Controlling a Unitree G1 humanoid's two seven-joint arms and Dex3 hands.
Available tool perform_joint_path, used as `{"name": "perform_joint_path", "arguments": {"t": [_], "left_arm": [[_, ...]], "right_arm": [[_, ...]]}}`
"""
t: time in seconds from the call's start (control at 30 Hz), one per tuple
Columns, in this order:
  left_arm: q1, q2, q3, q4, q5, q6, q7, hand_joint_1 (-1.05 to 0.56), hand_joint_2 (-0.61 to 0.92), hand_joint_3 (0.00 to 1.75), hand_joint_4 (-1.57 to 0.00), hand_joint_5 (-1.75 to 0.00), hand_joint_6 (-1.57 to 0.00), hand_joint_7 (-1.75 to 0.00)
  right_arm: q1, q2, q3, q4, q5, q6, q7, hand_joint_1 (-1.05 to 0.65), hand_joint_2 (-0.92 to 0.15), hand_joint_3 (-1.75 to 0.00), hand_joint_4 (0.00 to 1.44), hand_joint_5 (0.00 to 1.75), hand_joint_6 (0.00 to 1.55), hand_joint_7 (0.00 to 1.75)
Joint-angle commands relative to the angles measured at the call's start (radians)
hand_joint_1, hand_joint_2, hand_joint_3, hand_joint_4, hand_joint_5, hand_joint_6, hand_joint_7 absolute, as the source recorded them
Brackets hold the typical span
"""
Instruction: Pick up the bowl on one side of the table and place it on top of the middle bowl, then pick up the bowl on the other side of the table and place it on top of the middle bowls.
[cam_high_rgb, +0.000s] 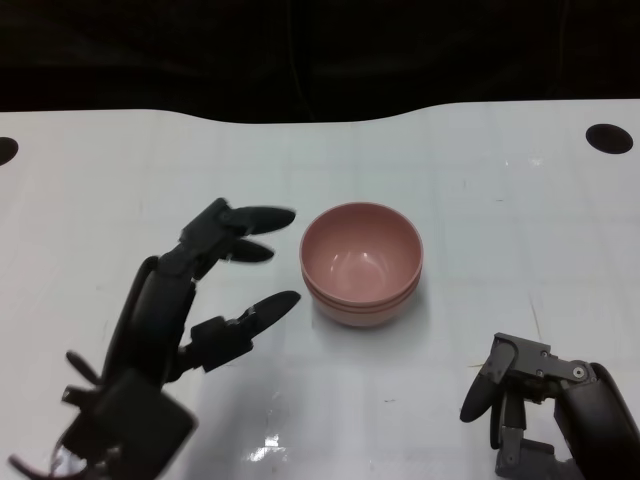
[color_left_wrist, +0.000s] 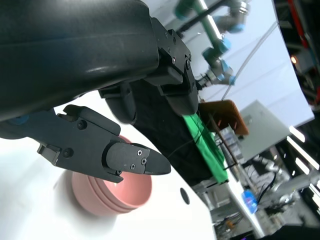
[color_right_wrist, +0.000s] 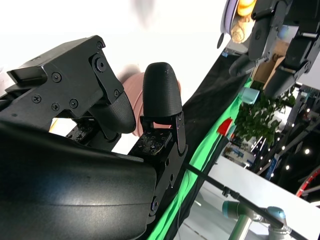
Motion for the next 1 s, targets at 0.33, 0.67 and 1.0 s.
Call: {"name": "perform_joint_path", "arguments": {"t": [0.33,0.67,1.0], "left_arm": [[0.228,-0.075,0.061,-0.180,-0.155,0.189,-0.058,-0.14,0.55,1.10,-0.81,-1.69,-0.76,-1.38],[0.254,-0.102,0.050,-0.166,-0.196,0.251,-0.110,-0.19,0.41,1.31,-0.88,-1.75,-0.78,-1.50],[0.238,-0.103,0.047,-0.128,-0.165,0.226,-0.126,-0.19,0.41,1.32,-0.90,-1.75,-0.78,-1.50]], "right_arm": [[0.007,-0.006,-0.011,-0.029,0.004,0.018,0.000,-0.04,-0.23,-1.61,0.91,1.75,0.85,1.42],[0.025,-0.023,-0.040,-0.028,0.037,0.012,0.012,-0.02,-0.28,-1.56,0.89,1.72,0.85,1.36],[0.014,-0.025,-0.053,0.000,0.035,-0.007,0.007,-0.01,-0.27,-1.57,0.89,1.72,0.84,1.37]]}}
